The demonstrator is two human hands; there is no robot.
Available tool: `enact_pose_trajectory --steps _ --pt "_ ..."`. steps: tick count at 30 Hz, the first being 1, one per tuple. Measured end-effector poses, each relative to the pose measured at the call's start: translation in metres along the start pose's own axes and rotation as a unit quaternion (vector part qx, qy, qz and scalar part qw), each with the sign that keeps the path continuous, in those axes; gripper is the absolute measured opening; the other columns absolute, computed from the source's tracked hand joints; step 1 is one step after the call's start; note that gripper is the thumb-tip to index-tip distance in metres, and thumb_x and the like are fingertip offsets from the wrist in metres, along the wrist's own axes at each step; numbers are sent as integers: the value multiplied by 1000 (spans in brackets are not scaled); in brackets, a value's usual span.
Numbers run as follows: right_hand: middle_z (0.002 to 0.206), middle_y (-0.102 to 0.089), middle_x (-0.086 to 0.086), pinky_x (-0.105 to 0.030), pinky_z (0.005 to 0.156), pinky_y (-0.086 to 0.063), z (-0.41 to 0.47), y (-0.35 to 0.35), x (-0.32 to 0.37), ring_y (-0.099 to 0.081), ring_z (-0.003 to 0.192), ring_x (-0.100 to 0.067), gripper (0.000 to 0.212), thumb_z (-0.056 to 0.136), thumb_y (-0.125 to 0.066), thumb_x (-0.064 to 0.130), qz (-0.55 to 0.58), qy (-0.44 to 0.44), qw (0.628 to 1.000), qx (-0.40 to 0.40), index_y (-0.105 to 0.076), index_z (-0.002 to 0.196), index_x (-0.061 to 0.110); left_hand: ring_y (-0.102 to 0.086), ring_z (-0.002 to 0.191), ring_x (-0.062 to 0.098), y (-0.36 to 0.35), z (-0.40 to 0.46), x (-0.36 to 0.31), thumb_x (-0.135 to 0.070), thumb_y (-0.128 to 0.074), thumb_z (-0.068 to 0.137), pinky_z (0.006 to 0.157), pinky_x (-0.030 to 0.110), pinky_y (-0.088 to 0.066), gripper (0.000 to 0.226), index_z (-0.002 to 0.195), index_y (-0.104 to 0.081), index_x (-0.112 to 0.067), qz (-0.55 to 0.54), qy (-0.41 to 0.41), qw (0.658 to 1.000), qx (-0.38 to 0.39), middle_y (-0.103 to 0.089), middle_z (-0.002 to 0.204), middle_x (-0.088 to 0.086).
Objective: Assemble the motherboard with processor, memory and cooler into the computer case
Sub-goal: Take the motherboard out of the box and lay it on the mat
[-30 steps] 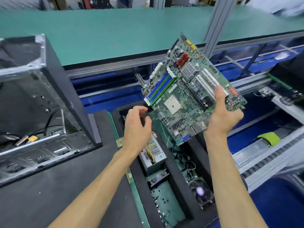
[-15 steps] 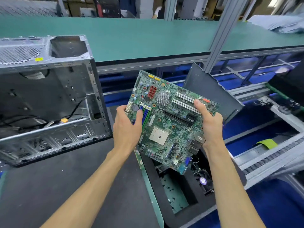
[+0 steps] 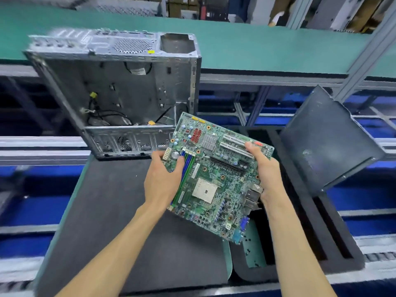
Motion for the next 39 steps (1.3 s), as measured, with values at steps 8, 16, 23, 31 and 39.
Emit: enact_pose_trajectory --steps 8,16,23,31,39 --pt "158 -37 -1 -49 104 -33 -26 -62 -42 -38 138 -22 126 54 -79 78 -33 -65 993 95 -34 155 16 -61 71 24 61 -18 61 -61 -53 91 65 40 -52 39 107 -39 -29 70 51 996 -35 -64 84 -1" --pt "153 -43 0 -44 100 -34 -42 -103 -113 -44 131 -22 94 75 -76 66 43 -155 986 35 -42 150 20 -58 83 21 83 10 108 -74 -56 80 62 36 -42 60 105 -37 -24 202 42 978 28 -61 97 -5" --pt "135 -56 -6 -40 91 -38 -49 -111 -142 -53 119 -27 71 76 -80 57 23 -210 977 5 -58 130 16 -60 98 25 81 45 133 -84 -67 60 72 38 -52 99 125 -37 -15 267 -2 953 143 -58 116 6" --pt "119 -58 -3 -36 65 -51 -50 -88 -153 -50 88 -6 42 81 -78 54 -41 -214 976 29 -64 106 23 -60 100 26 58 93 122 -88 -65 56 79 40 -54 106 133 -35 -21 325 -105 910 236 -57 122 8" --pt "132 -62 -24 -36 63 -63 -54 -57 -157 -51 76 -10 51 81 -69 66 -208 -210 948 116 -64 87 15 -53 121 26 27 122 113 -91 -65 51 96 40 -49 116 140 -33 -24 339 -165 850 369 -51 141 5"
Point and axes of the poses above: each hand's wrist, its own z-axis towards the middle knuckle, its own y-axis out of the back of the hand, x = y × z, the point moved 1 cm from there along z, towards the middle knuckle
